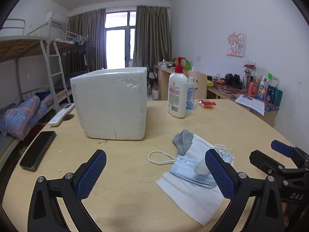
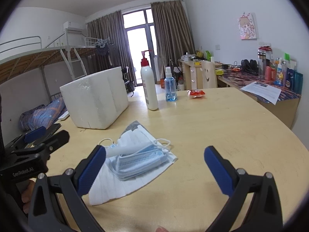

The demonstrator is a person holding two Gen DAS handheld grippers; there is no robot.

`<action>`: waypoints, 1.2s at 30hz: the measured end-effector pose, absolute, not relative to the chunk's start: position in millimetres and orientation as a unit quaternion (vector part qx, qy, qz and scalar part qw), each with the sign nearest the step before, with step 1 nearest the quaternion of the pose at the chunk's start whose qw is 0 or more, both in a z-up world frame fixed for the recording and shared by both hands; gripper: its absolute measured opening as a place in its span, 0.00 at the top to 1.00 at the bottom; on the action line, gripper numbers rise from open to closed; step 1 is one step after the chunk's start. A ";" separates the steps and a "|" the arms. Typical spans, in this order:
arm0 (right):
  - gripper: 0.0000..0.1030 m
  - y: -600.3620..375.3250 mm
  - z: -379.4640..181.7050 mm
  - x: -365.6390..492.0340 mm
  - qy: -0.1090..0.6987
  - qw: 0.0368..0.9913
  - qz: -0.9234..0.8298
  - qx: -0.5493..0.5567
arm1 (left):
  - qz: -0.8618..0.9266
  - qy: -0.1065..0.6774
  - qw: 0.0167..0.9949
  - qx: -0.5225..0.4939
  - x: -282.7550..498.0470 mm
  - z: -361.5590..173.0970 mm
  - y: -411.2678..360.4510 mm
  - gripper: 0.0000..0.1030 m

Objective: Organize soft objects
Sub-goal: 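Lower the left tool onto the white roll and close it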

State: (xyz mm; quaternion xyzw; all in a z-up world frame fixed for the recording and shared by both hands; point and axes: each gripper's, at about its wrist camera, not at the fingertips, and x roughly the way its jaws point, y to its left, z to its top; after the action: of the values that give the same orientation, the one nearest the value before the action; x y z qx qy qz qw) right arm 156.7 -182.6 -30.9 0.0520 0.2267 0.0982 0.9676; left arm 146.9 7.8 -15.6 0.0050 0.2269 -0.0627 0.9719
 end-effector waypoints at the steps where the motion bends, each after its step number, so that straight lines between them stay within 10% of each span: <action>1: 0.00 -181.9 -31.1 158.3 0.229 0.967 0.100 0.050 | -0.066 0.232 0.970 0.006 149.8 -16.7 6.0 0.01; 20: 0.00 -199.5 -41.4 175.6 0.267 0.957 0.106 0.048 | -0.172 0.329 0.928 0.038 188.3 -37.0 -28.9 0.03; 36: 0.00 -204.5 -58.2 191.1 0.318 0.932 0.167 0.040 | -0.223 0.379 0.897 0.053 208.4 -50.5 -44.9 0.42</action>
State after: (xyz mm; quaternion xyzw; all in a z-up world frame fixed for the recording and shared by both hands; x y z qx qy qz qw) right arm 191.1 -204.5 -58.2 0.0403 0.3179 0.1673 0.9324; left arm 208.4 -44.9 -50.5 0.0528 0.3788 -0.2234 0.8966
